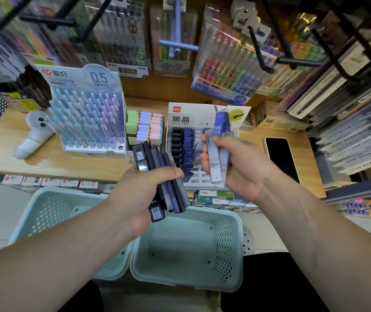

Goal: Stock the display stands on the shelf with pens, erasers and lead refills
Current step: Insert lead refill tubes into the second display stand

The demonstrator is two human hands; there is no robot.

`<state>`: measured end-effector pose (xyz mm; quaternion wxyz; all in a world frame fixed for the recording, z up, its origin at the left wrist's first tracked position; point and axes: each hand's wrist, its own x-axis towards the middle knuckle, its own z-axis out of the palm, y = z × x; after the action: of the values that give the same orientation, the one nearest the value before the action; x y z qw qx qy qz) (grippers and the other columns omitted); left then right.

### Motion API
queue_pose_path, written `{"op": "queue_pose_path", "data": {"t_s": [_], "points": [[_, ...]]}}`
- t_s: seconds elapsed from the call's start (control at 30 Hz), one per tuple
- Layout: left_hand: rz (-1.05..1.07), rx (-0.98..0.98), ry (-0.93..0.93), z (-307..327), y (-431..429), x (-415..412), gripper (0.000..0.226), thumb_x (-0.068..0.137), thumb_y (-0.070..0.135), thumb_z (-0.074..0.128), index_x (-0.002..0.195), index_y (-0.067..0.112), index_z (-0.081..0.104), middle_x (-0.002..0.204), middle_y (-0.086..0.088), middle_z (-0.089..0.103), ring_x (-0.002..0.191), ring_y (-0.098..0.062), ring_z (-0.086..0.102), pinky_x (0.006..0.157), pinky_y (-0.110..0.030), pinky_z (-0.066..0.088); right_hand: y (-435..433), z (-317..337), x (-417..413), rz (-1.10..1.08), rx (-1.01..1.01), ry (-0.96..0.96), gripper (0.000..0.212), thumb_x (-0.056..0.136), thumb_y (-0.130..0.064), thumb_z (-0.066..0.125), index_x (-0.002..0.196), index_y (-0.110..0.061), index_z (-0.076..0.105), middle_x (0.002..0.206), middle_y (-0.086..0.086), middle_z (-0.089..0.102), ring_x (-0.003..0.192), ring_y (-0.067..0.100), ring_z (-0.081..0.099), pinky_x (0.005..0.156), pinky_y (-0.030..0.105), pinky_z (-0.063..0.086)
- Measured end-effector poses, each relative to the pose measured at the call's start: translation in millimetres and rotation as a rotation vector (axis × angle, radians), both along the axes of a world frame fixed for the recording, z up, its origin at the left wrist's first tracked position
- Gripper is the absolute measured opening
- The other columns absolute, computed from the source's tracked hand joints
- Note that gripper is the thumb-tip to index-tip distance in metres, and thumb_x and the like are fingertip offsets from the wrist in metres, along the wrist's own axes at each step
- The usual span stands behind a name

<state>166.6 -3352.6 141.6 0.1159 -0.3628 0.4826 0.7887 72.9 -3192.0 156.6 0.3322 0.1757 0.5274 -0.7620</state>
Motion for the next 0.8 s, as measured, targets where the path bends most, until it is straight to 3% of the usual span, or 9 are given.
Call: {"op": "queue_pose_path", "data": {"t_s": [0.1, 0.27, 0.37, 0.43, 0.63, 0.73, 0.8], "points": [[0.003, 0.048, 0.041, 1.3, 7.4, 0.7, 0.017, 0.077, -0.001, 0.073, 0.091, 0.010, 0.076, 0.088, -0.011, 0.076, 0.077, -0.025, 0.072, 0.063, -0.035, 0.061, -10.6, 0.4, 10.4, -0.061, -0.049, 0.040, 0.022, 0.101, -0.009, 0.054, 0.115, 0.003, 0.066, 0.079, 0.013, 0.066, 0.067, 0.022, 0.069, 0.065, 0.036, 0.062], [0.006, 0.125, 0.025, 4.2, 15.4, -1.3, 0.024, 0.076, 0.001, 0.073, 0.099, 0.007, 0.074, 0.095, -0.018, 0.076, 0.080, -0.030, 0.075, 0.064, -0.037, 0.060, -18.2, 3.6, 14.9, -0.114, -0.007, 0.148, 0.015, 0.102, -0.006, 0.051, 0.103, -0.009, 0.065, 0.082, 0.007, 0.071, 0.076, 0.018, 0.067, 0.051, 0.034, 0.057], [0.009, 0.139, 0.035, 5.9, 17.8, -1.3, 0.030, 0.068, 0.003, 0.075, 0.098, 0.008, 0.074, 0.097, -0.018, 0.076, 0.083, -0.031, 0.075, 0.066, -0.038, 0.060, -19.2, 2.5, 17.0, -0.110, 0.020, 0.182, 0.015, 0.102, -0.009, 0.052, 0.098, -0.013, 0.066, 0.083, 0.004, 0.072, 0.079, 0.017, 0.067, 0.060, 0.036, 0.056], [0.020, 0.120, 0.031, 5.4, 17.6, -1.3, 0.027, 0.073, 0.001, 0.074, 0.100, 0.008, 0.074, 0.098, -0.019, 0.076, 0.084, -0.032, 0.075, 0.070, -0.040, 0.060, -19.5, 3.2, 18.7, -0.114, 0.023, 0.189, 0.016, 0.103, -0.010, 0.052, 0.096, -0.015, 0.066, 0.080, 0.002, 0.072, 0.077, 0.016, 0.067, 0.060, 0.037, 0.056], [0.061, 0.059, 0.022, 7.1, 14.5, -4.9, 0.026, 0.079, 0.001, 0.074, 0.105, 0.001, 0.073, 0.097, -0.020, 0.076, 0.079, -0.029, 0.075, 0.066, -0.040, 0.062, -18.6, 5.4, 20.0, -0.202, -0.024, 0.212, 0.009, 0.104, -0.010, 0.052, 0.107, -0.013, 0.059, 0.087, 0.009, 0.072, 0.079, 0.021, 0.070, 0.072, 0.049, 0.059], [0.095, 0.037, 0.038, 7.9, 13.2, -6.2, 0.027, 0.078, 0.002, 0.075, 0.105, -0.001, 0.073, 0.095, -0.021, 0.076, 0.078, -0.028, 0.075, 0.072, -0.041, 0.063, -20.5, 7.1, 24.2, -0.189, -0.001, 0.198, 0.008, 0.105, -0.011, 0.052, 0.110, -0.013, 0.057, 0.091, 0.015, 0.067, 0.065, 0.022, 0.065, 0.060, 0.045, 0.057], [0.134, 0.027, 0.038, 6.2, 11.6, -6.6, 0.024, 0.079, 0.001, 0.075, 0.102, -0.001, 0.072, 0.091, -0.020, 0.076, 0.076, -0.028, 0.075, 0.069, -0.041, 0.062, -21.9, 6.1, 26.7, -0.201, 0.009, 0.191, 0.009, 0.104, -0.009, 0.053, 0.108, -0.014, 0.059, 0.090, 0.012, 0.067, 0.068, 0.021, 0.068, 0.055, 0.036, 0.057]]}}
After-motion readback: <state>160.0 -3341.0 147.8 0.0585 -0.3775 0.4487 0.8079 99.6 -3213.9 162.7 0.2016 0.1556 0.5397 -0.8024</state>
